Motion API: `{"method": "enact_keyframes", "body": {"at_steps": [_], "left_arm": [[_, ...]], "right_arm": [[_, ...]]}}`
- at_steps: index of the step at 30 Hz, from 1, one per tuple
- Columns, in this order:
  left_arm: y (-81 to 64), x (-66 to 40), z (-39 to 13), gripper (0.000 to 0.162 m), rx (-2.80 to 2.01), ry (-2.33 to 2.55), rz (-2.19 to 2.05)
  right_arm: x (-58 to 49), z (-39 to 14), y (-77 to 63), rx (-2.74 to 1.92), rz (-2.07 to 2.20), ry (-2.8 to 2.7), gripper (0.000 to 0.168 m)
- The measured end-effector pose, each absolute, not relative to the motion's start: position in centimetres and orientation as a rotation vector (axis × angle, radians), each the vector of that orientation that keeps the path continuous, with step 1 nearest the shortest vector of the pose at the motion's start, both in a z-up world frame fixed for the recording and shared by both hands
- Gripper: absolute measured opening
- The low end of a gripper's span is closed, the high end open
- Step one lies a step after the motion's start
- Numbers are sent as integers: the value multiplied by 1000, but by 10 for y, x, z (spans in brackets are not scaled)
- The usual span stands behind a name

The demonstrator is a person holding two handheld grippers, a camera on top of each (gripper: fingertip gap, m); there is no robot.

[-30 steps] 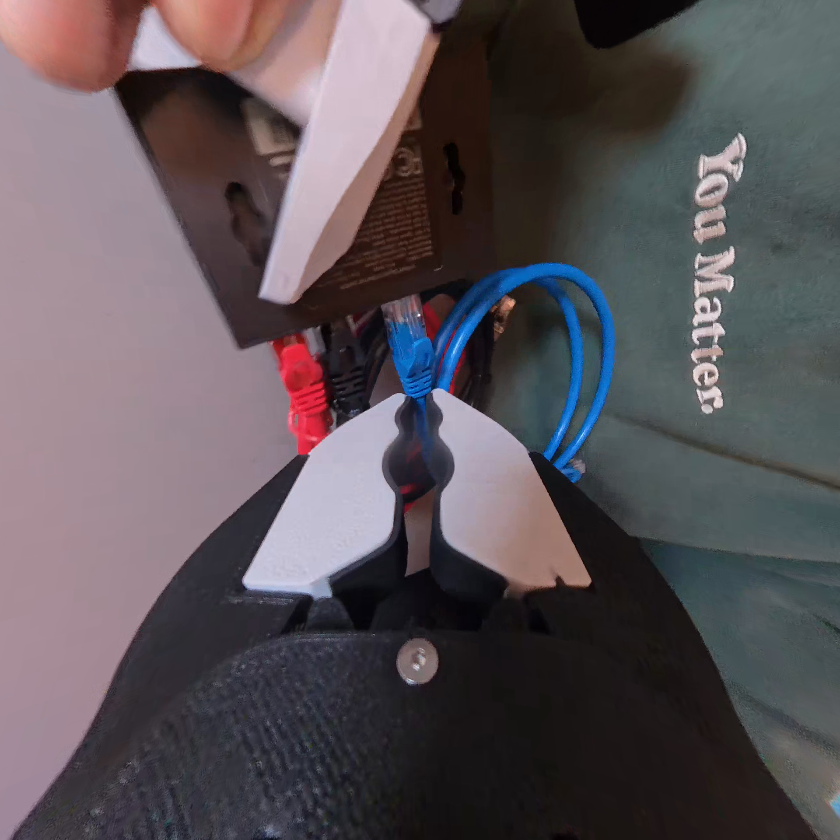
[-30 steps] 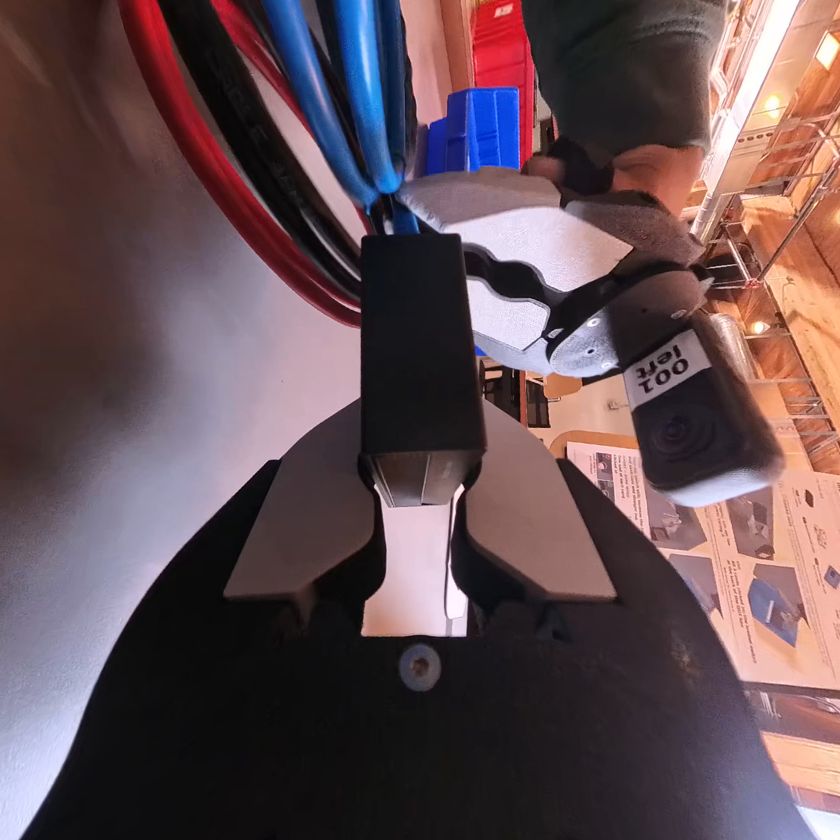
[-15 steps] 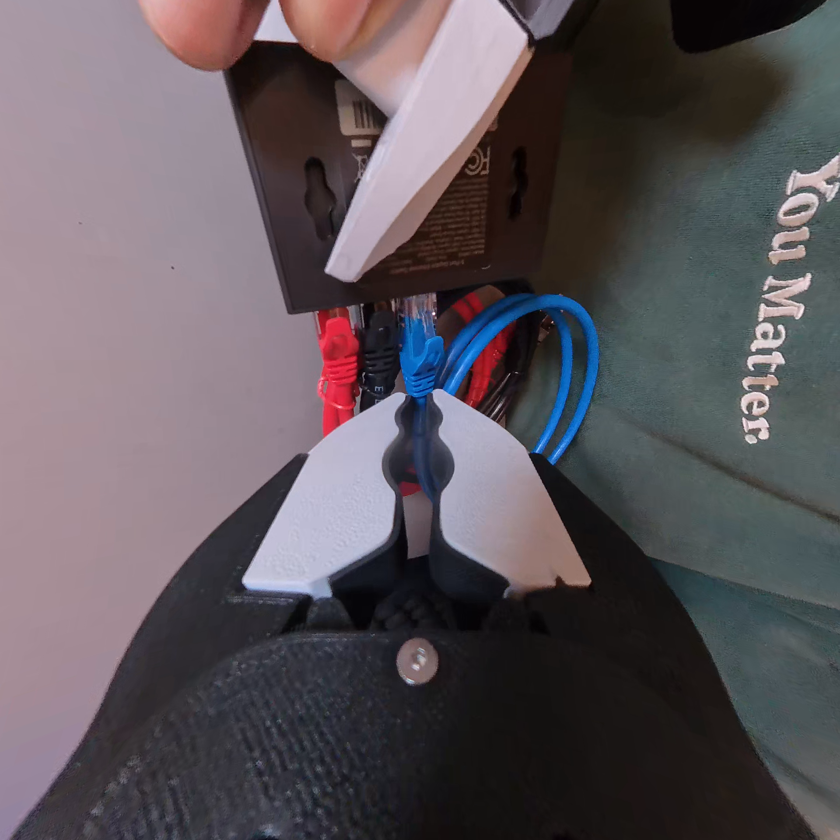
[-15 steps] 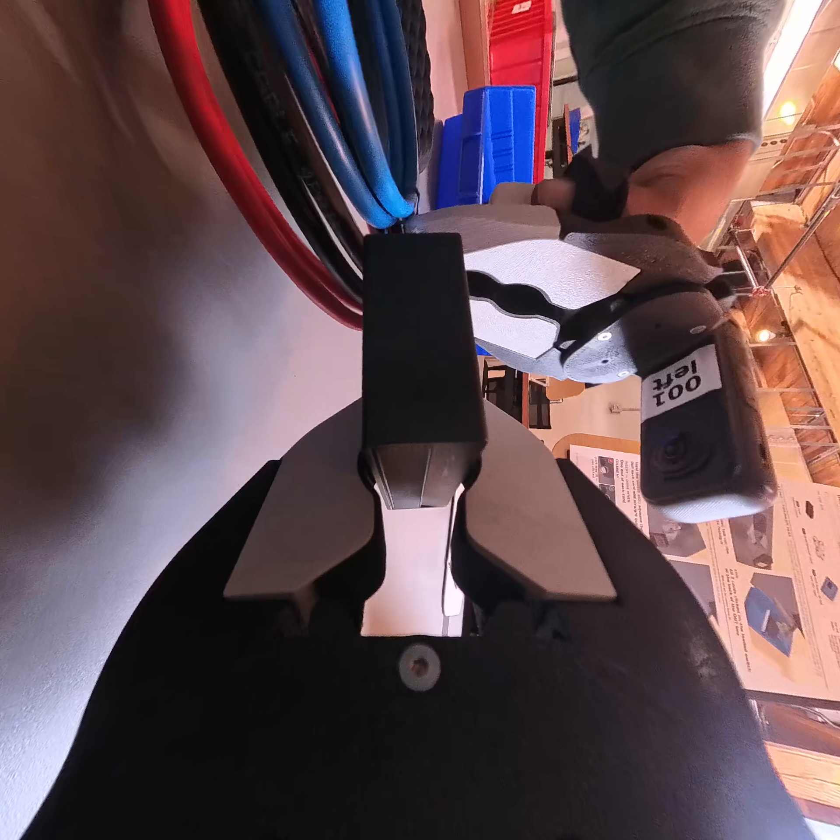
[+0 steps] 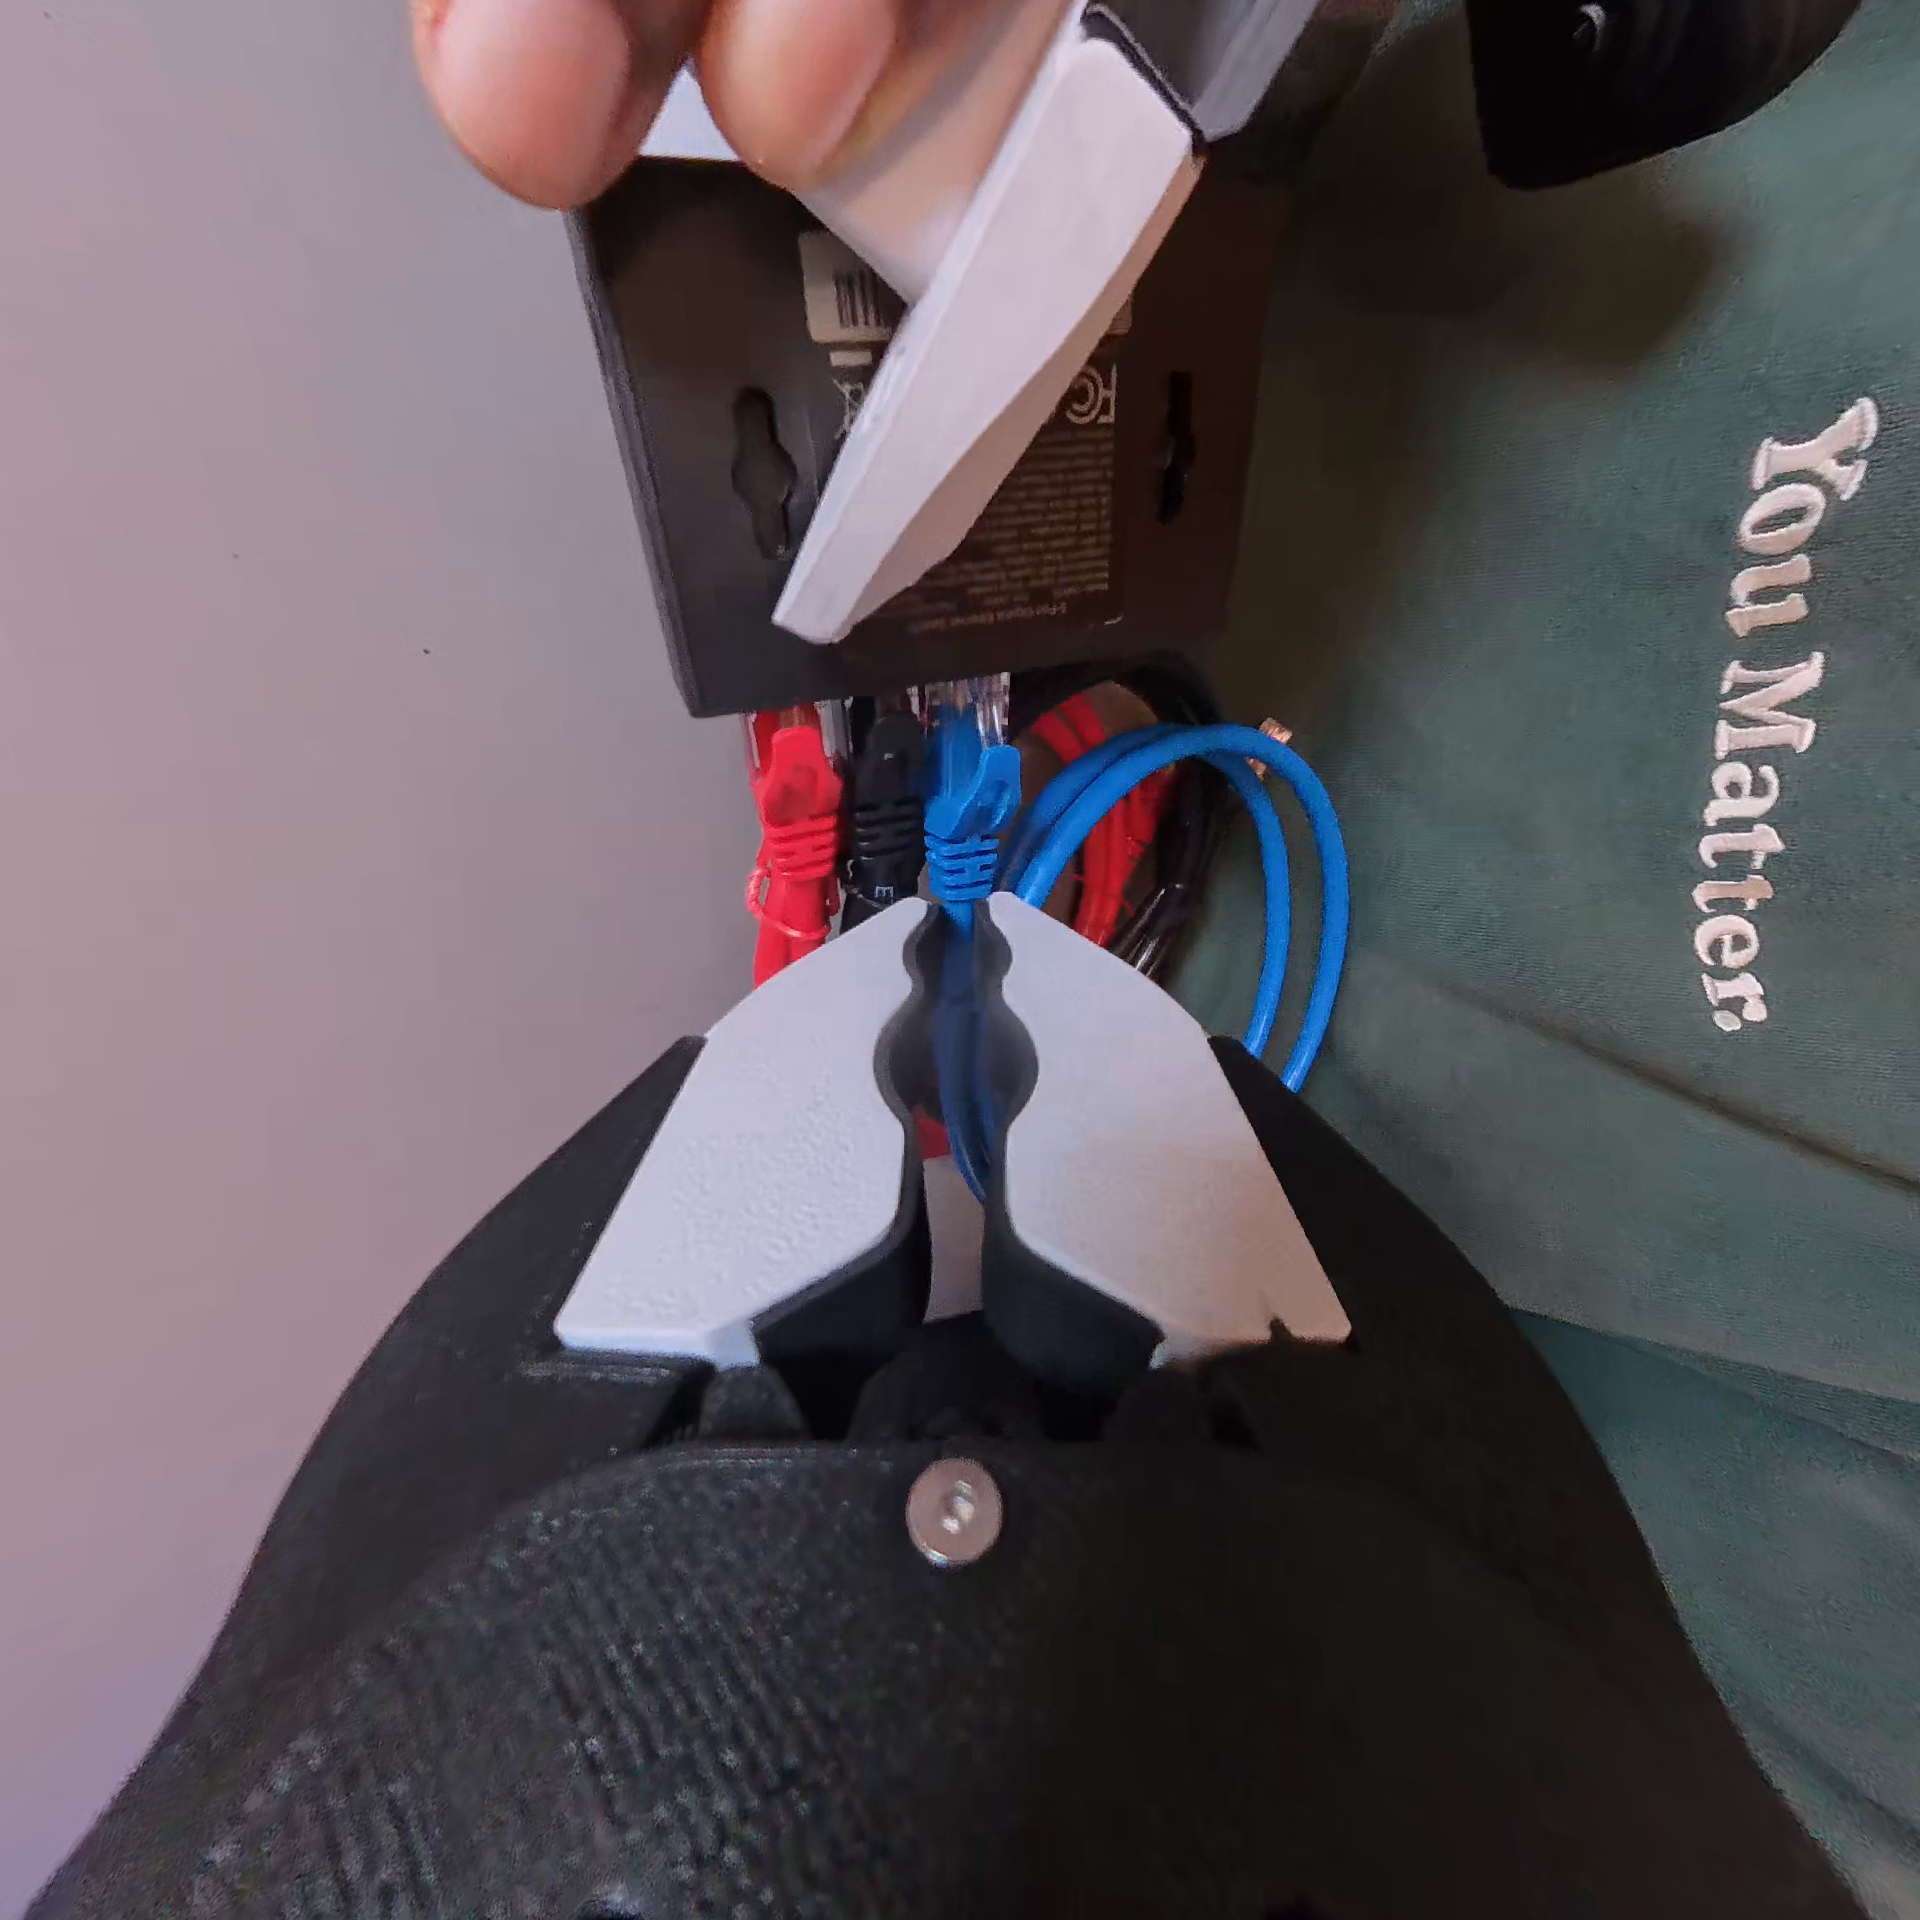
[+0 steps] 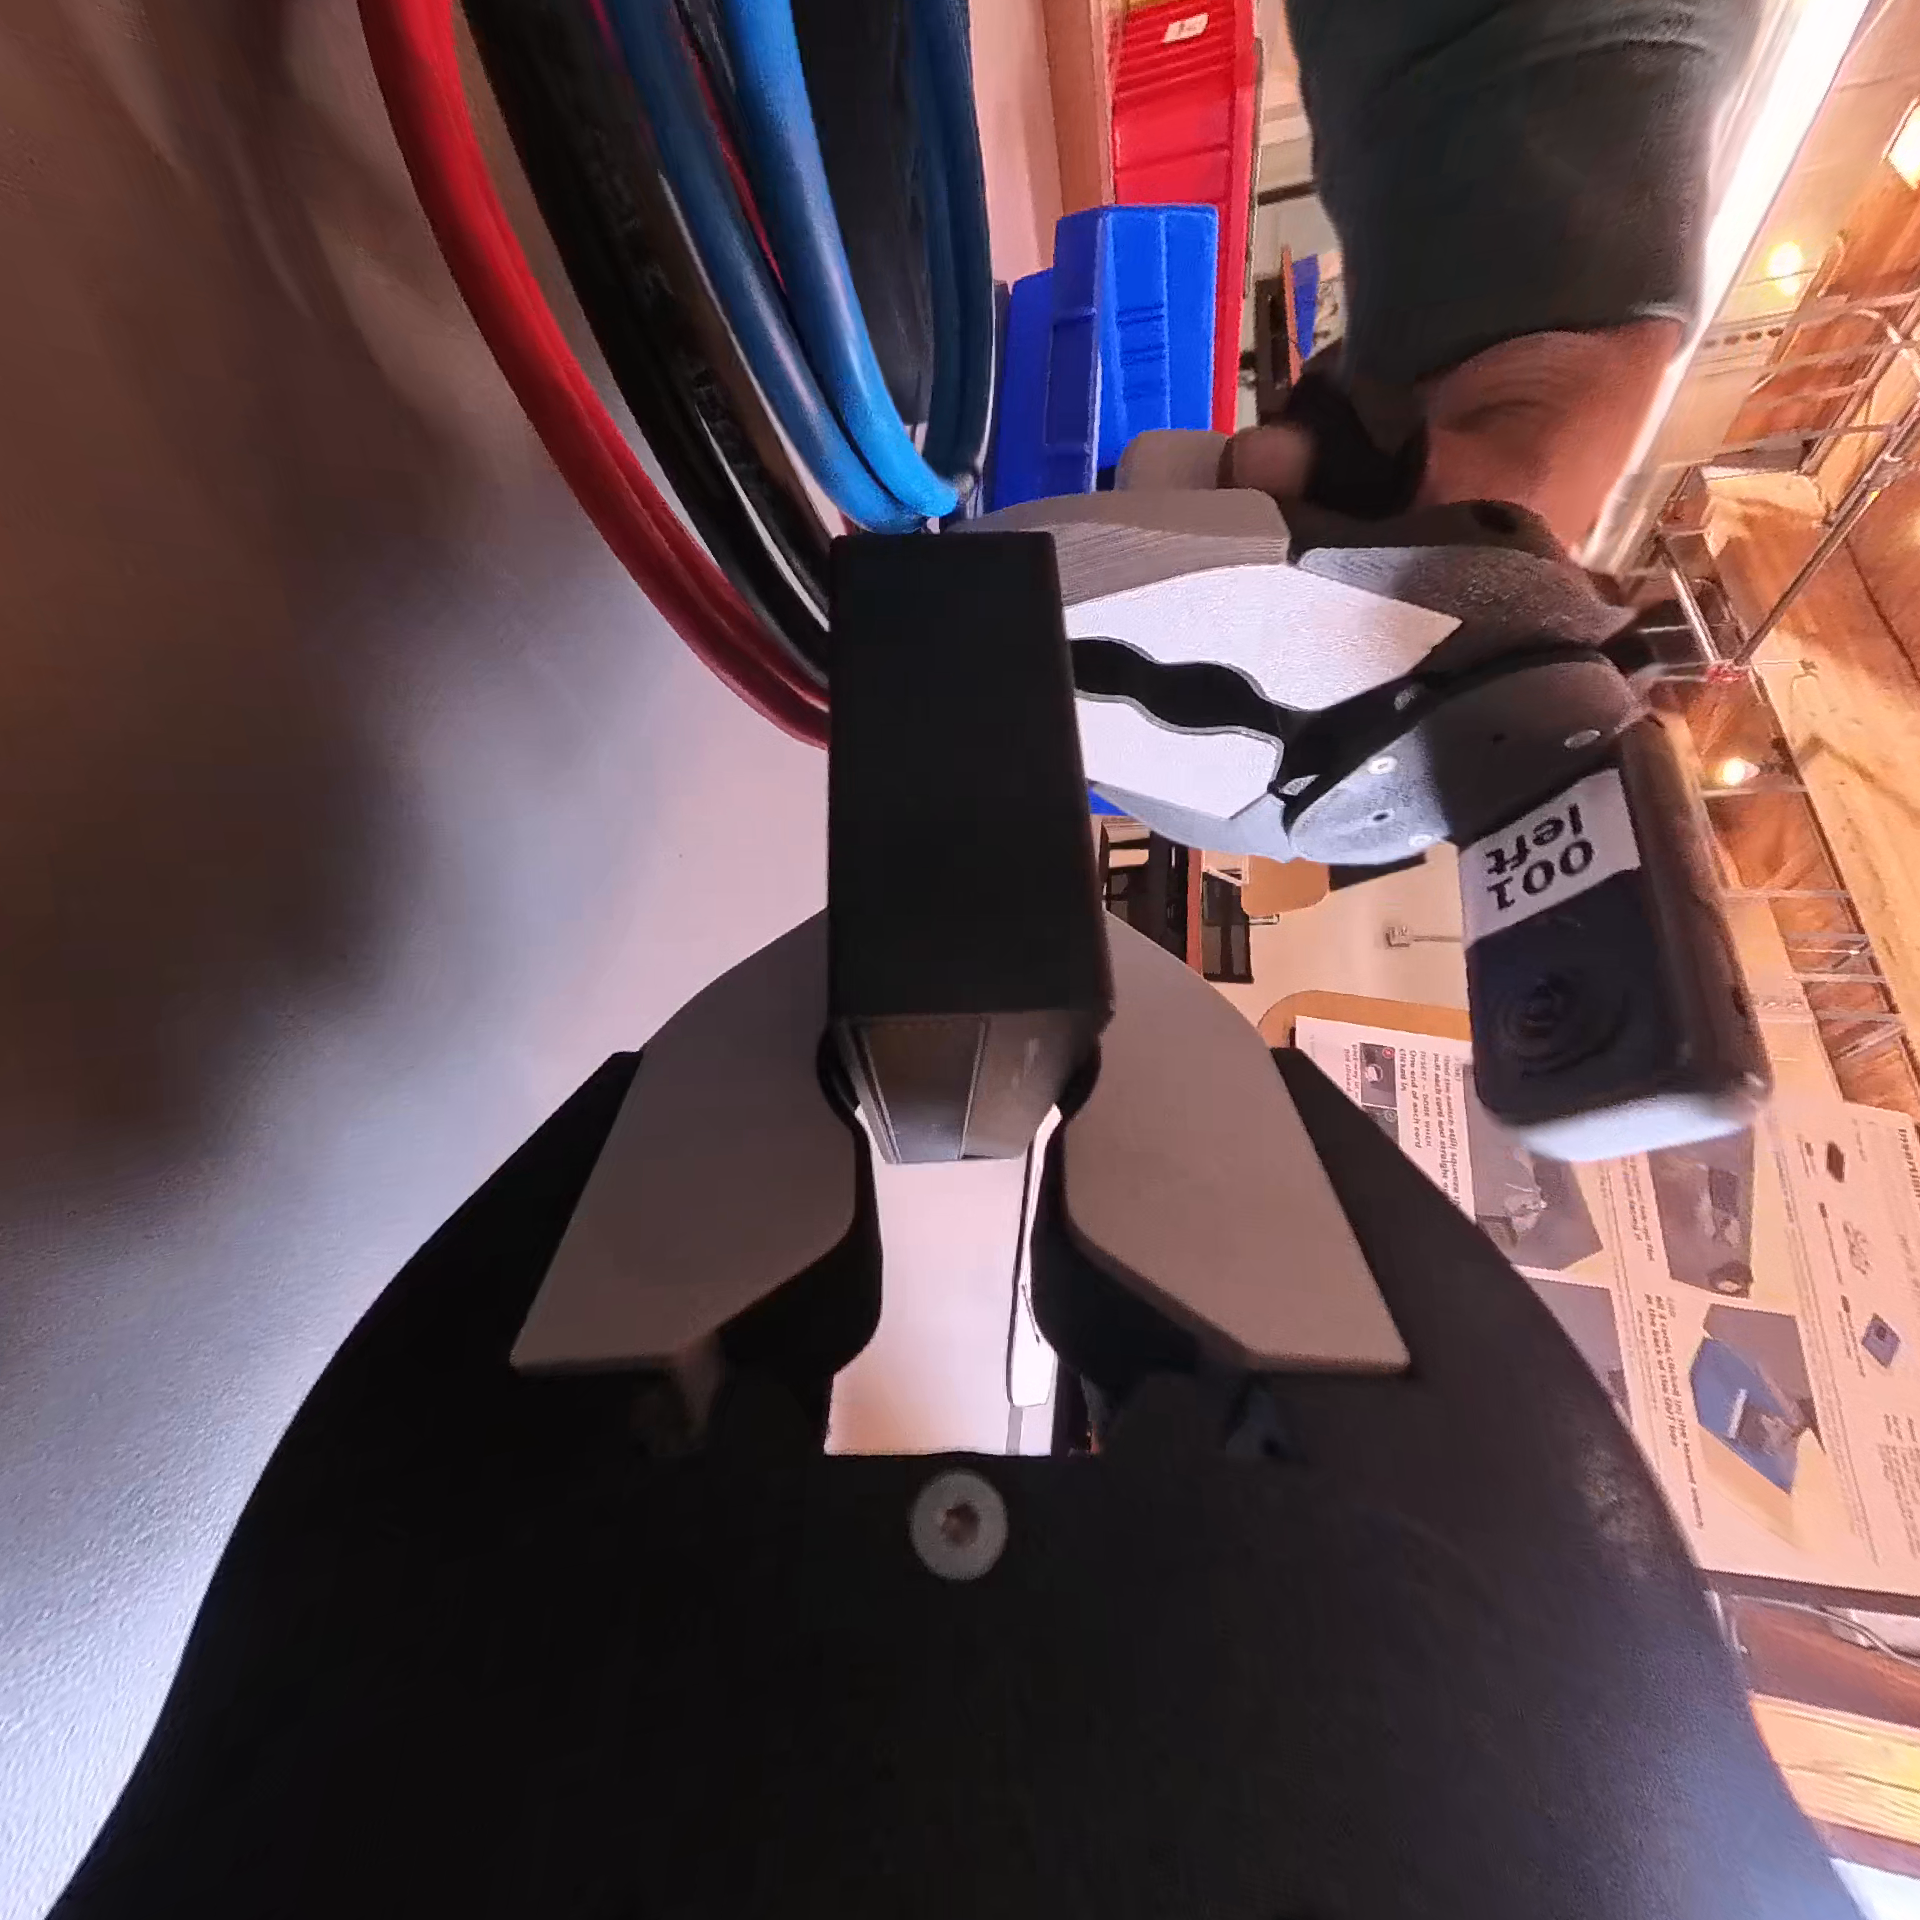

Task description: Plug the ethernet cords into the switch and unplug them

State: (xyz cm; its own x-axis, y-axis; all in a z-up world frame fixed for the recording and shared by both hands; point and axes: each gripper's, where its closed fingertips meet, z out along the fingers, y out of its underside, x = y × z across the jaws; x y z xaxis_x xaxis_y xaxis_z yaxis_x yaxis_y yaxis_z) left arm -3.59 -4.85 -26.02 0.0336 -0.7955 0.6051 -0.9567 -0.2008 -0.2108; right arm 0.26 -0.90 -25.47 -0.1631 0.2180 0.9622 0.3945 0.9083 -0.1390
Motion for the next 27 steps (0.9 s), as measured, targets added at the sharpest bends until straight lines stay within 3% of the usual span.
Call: {"method": "enact_keyframes", "body": {"at_steps": [1, 27], "left_arm": [[-49, -35, -258, 4, 2069, -1792, 971], [3, -29, -264, 5, 2571, -1262, 1689]], "right_arm": [[3, -253, -9, -466, -163, -1742, 30], [9, -260, 22, -663, -250, -1721, 30]]}}
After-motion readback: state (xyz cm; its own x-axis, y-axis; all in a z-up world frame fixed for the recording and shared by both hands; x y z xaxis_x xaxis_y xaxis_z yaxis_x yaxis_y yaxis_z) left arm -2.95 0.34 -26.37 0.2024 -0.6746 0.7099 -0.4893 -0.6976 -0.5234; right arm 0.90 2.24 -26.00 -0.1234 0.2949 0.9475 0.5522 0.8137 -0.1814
